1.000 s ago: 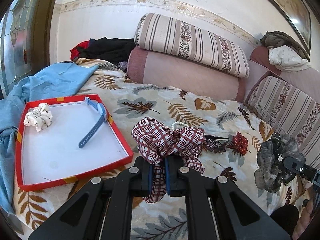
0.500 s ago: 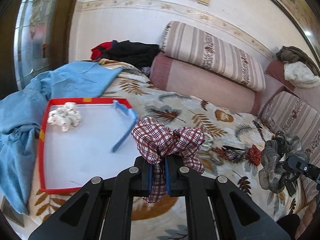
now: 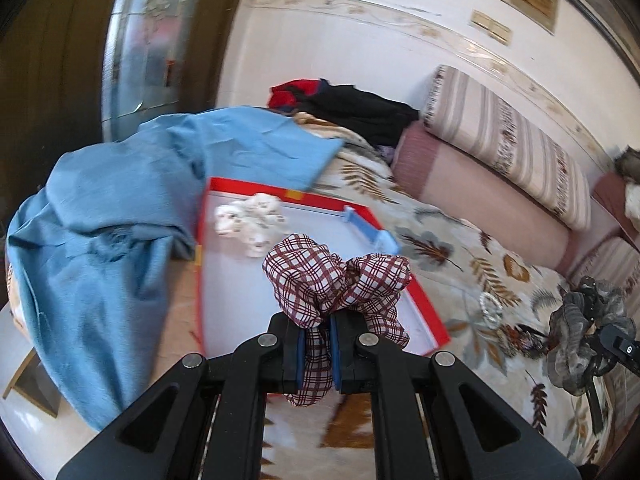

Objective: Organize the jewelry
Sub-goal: 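Carry the plaid and grey scrunchies over the red box, then lower both scrunchies into the box and open both tools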

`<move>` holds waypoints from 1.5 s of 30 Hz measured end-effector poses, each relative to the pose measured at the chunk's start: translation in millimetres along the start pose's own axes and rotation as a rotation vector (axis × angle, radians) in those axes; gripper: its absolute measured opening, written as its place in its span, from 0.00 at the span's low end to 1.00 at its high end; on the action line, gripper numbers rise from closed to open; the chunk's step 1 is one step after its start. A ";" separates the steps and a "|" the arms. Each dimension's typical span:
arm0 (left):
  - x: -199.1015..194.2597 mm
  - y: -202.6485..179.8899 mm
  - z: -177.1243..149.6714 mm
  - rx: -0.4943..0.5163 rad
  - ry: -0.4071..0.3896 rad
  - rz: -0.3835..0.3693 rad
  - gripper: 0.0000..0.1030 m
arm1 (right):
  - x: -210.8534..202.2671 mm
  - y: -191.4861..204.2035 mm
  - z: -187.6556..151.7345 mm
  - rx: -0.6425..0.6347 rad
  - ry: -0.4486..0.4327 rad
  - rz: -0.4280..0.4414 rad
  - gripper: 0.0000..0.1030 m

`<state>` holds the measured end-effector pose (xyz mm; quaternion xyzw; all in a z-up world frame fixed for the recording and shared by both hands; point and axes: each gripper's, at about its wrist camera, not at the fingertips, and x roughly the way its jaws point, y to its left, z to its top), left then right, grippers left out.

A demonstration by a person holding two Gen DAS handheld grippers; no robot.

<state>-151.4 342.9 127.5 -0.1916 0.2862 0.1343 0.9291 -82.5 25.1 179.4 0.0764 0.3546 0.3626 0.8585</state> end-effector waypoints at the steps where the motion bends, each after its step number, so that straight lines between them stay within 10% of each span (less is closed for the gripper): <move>1: 1.7 4.6 1.4 -0.005 0.002 0.007 0.09 | 6.1 4.8 2.1 -0.011 0.007 0.005 0.16; 24: 68.7 35.4 26.3 -0.025 0.071 0.149 0.09 | 186.5 72.4 65.7 -0.119 0.150 -0.008 0.16; 45: 99.3 41.7 22.1 -0.008 0.111 0.180 0.09 | 291.9 55.0 75.8 -0.112 0.247 -0.123 0.18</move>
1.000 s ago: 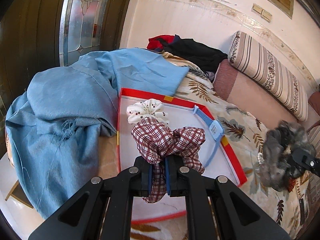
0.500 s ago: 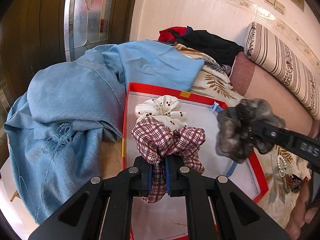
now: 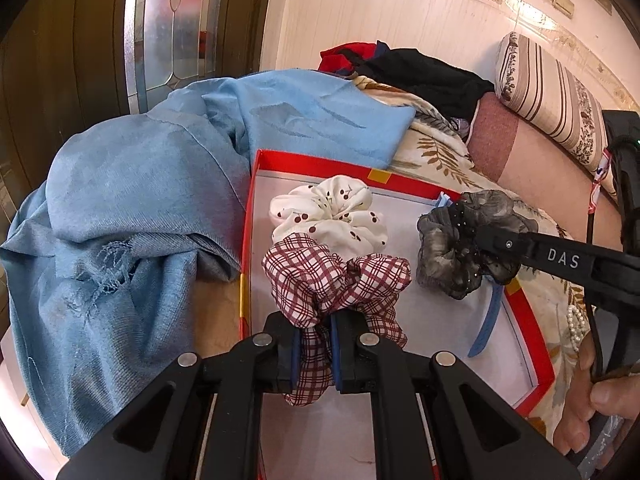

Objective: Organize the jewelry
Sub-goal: 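Lower both scrunchies into the box and open both tools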

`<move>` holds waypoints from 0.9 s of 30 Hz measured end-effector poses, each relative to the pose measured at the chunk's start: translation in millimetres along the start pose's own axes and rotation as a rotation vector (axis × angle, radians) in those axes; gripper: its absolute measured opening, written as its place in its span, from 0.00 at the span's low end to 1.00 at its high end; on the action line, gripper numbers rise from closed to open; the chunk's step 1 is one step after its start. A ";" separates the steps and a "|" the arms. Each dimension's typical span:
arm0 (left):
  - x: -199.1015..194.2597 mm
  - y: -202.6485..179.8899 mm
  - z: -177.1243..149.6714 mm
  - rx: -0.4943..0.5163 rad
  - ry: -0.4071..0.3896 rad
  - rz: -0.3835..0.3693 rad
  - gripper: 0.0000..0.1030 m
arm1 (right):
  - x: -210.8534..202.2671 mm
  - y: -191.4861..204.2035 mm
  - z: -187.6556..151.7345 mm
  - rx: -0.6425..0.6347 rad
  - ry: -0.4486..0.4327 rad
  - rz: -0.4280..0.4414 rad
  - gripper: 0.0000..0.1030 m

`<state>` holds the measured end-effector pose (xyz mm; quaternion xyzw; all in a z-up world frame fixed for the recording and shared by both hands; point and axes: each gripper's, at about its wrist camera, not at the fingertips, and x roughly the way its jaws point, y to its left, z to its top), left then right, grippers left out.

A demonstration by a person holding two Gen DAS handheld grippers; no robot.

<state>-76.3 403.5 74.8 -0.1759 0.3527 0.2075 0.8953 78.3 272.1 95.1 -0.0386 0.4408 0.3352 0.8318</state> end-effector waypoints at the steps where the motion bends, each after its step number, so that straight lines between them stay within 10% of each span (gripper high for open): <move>1: 1.1 0.3 -0.4 0.000 0.002 0.001 0.09 | 1.8 -0.8 0.2 0.001 0.003 -0.002 0.18; 27: -9.3 -7.9 1.3 0.020 -0.041 0.004 0.33 | -6.5 -2.6 0.1 0.018 0.003 0.019 0.42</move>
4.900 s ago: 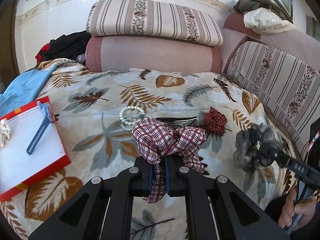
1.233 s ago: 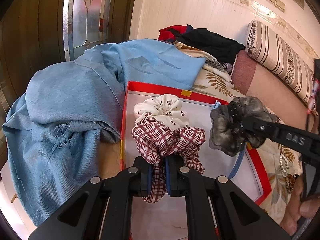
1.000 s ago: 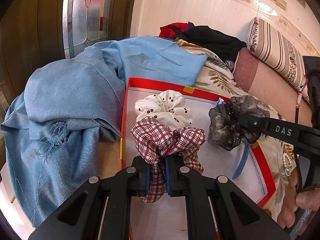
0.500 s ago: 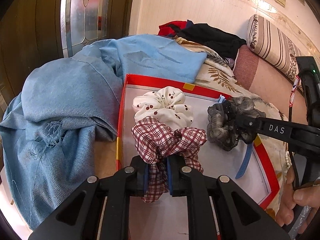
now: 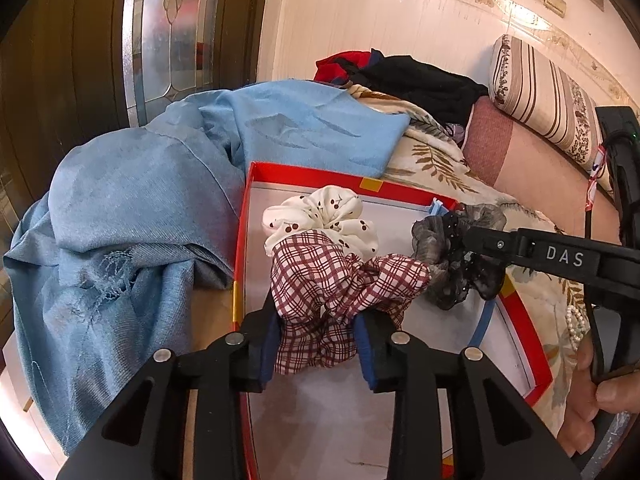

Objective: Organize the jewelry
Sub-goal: 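Lower both scrunchies into the box and open both tools, then move both open tools over the remaining jewelry on the bed cover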

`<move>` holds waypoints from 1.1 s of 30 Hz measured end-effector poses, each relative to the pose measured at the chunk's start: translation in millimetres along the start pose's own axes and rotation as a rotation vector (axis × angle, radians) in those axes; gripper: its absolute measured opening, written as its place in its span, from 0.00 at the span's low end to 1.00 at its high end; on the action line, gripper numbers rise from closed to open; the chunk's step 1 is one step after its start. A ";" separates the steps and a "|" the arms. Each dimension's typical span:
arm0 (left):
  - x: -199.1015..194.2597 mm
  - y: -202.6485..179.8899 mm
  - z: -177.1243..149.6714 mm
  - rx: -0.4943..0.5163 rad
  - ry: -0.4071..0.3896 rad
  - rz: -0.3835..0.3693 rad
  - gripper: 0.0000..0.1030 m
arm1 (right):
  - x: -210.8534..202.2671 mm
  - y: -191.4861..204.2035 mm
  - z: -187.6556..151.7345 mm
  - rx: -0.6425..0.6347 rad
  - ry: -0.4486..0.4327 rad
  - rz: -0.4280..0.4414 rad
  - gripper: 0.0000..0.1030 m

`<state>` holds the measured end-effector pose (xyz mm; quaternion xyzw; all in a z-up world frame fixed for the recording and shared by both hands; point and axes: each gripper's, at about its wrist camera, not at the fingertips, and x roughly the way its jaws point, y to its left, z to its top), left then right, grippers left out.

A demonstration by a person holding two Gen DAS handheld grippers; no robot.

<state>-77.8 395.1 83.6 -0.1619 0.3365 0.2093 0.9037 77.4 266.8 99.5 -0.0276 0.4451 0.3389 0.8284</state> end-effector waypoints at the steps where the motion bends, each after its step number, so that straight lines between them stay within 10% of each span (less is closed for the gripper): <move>1: -2.1 -0.2 0.5 -0.001 -0.005 0.000 0.35 | -2.9 0.3 0.2 -0.001 -0.005 0.000 0.42; 15: -41.2 -12.0 2.3 0.011 -0.062 0.000 0.57 | -64.7 -19.0 -15.9 0.063 -0.067 0.040 0.43; 33: -77.1 -43.1 7.7 0.037 -0.085 0.011 0.90 | -206.3 -111.0 -120.8 0.255 -0.202 0.103 0.49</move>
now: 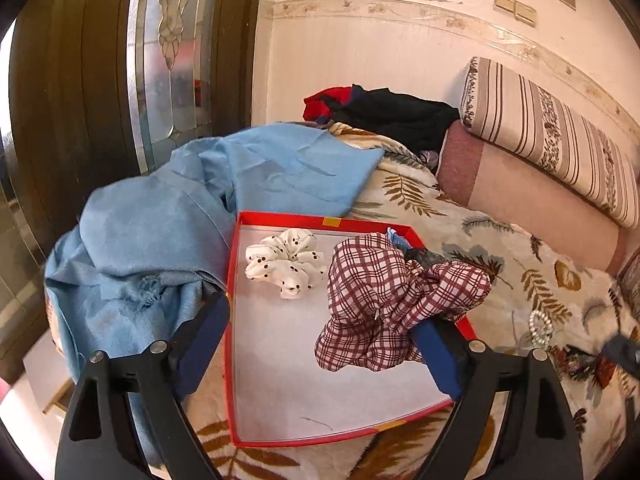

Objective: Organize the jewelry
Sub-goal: 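Move both open tools over the remaining jewelry on the bed cover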

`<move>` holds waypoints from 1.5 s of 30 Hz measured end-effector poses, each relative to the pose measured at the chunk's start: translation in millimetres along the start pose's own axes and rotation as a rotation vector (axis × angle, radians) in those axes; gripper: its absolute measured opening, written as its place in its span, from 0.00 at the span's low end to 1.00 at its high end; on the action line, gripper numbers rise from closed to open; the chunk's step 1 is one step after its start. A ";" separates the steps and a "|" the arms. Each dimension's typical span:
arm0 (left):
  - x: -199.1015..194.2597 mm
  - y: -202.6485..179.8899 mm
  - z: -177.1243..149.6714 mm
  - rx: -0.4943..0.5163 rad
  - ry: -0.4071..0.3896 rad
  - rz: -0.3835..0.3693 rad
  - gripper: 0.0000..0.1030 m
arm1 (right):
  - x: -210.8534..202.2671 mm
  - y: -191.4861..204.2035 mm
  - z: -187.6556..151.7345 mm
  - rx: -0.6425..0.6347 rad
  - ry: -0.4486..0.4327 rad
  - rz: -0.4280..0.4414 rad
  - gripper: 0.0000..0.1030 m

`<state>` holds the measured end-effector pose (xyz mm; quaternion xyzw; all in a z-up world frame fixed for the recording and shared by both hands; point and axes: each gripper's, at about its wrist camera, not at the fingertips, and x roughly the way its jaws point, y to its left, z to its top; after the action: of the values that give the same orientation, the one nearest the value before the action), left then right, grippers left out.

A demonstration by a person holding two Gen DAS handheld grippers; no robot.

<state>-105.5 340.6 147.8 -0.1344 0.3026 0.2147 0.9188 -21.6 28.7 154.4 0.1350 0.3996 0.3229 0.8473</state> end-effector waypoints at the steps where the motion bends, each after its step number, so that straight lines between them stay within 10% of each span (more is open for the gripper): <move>1: 5.5 0.7 1.5 -0.005 0.014 -0.006 0.97 | -6.0 -5.7 -2.7 0.006 -0.002 -0.007 0.49; 6: 85.9 4.6 5.8 -0.015 0.322 -0.050 1.00 | -31.3 -30.1 -19.6 0.050 -0.003 -0.026 0.50; 13: 101.0 15.6 21.0 -0.053 0.438 -0.037 1.00 | -57.4 -52.1 -32.2 0.085 -0.033 -0.037 0.53; 24: 13.4 -40.5 -0.5 -0.020 0.198 -0.218 1.00 | -111.0 -125.4 -33.8 0.187 -0.162 -0.176 0.53; 41: -39.2 -227.6 -95.9 0.403 0.135 -0.365 0.99 | -144.9 -221.5 -71.1 0.334 -0.223 -0.234 0.53; 45: -26.9 -258.1 -107.6 0.468 0.156 -0.353 0.70 | -151.2 -228.5 -71.3 0.370 -0.243 -0.184 0.53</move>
<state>-55.8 66.6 110.5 0.0145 0.3856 -0.0348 0.9219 -47.1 -245.0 86.4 0.2885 0.3576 0.1469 0.8760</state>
